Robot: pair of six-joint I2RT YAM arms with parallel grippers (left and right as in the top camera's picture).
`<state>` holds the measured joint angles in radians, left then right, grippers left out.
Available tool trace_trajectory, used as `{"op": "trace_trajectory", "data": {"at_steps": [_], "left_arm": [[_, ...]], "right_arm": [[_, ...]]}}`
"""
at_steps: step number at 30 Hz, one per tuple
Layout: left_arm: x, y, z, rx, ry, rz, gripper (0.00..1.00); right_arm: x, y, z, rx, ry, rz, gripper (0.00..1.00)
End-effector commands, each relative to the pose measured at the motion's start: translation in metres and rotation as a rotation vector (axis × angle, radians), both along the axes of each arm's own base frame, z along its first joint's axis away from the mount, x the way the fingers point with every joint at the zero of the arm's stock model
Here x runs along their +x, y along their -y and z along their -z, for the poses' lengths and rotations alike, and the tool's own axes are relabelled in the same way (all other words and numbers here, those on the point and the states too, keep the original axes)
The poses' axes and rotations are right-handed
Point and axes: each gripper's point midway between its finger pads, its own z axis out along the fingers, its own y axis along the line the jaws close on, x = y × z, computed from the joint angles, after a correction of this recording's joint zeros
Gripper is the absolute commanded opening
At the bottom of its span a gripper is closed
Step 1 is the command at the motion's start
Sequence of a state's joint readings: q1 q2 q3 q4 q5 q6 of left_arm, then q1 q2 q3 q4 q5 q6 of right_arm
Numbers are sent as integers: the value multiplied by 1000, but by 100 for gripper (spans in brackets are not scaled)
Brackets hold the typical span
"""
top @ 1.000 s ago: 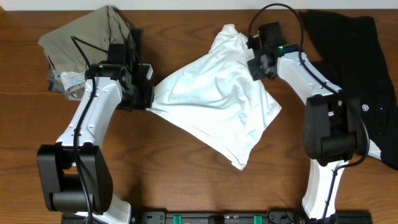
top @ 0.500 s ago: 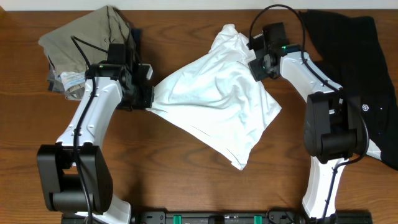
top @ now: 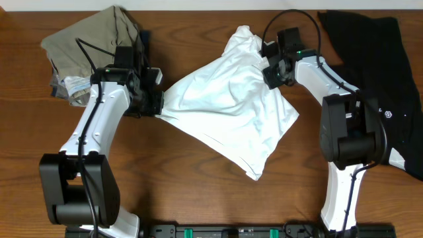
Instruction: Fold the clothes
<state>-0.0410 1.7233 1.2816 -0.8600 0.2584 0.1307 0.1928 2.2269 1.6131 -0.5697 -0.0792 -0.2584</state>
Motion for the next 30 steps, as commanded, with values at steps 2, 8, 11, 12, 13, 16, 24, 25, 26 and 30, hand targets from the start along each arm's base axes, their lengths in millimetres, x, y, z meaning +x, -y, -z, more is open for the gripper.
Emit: {"op": "trace_trajectory", "data": {"at_steps": [2, 8, 11, 12, 13, 16, 24, 25, 26, 30], "left_arm": [[5, -4, -4, 11, 15, -13, 6], [5, -4, -4, 11, 15, -13, 6], [5, -4, -5, 11, 15, -13, 6], [5, -4, -5, 11, 16, -13, 6], [6, -4, -5, 11, 16, -13, 6], [6, -4, -5, 11, 16, -13, 6], [6, -4, -5, 11, 17, -13, 6], [6, -4, -5, 11, 18, -13, 6], [6, -4, -5, 11, 18, -13, 6], [6, -4, -5, 11, 18, -13, 6]], "right_arm": [[1, -2, 10, -3, -11, -11, 31], [4, 1, -2, 6, 10, 3, 29], [6, -1, -16, 14, 33, 1, 31], [7, -1, -22, 16, 44, 0, 32], [8, -1, -27, 21, 54, -1, 33], [10, -5, -42, 43, 81, -9, 36], [7, -5, -41, 45, 72, -11, 31], [7, -5, -41, 45, 72, -11, 31], [7, -5, -41, 45, 71, -11, 31], [5, -6, -39, 48, 59, -13, 29]]}}
